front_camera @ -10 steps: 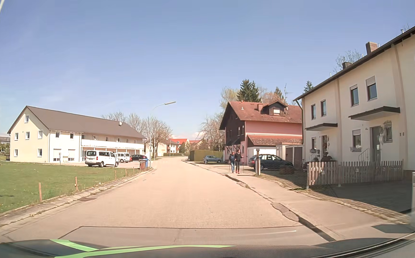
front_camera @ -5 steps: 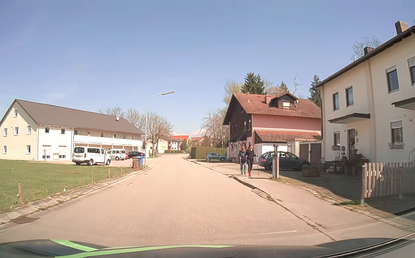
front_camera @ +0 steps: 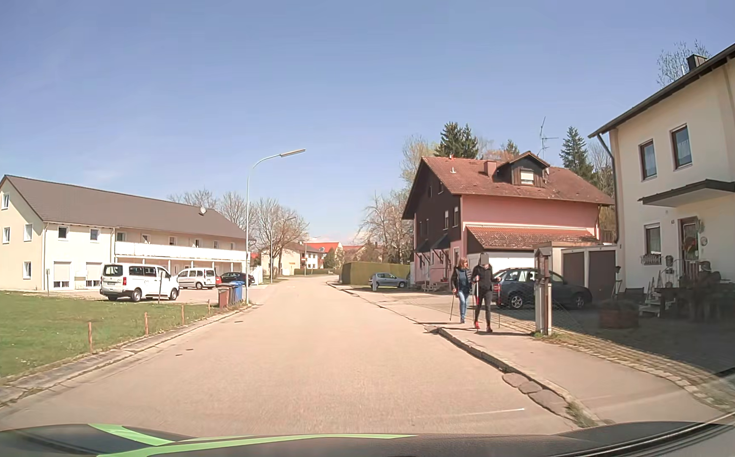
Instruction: Follow the waypoints while adhering to traffic rules and regulations
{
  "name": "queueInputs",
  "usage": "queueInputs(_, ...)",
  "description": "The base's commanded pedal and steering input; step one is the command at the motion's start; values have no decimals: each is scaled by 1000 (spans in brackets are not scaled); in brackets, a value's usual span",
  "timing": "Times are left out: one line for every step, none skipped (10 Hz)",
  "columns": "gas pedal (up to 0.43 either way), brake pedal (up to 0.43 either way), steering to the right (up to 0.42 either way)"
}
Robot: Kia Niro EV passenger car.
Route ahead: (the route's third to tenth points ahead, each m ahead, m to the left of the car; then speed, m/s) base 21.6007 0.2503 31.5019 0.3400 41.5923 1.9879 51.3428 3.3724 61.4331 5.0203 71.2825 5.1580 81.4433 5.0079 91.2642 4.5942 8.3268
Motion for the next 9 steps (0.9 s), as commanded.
queueInputs(87,0,-11)
queueInputs(87,0,-11)
queueInputs(87,0,-11)
queueInputs(87,0,-11)
queueInputs(87,0,-11)
queueInputs(87,0,-11)
queueInputs(87,0,-11)
queueInputs(87,0,-11)
queueInputs(98,0,-11)
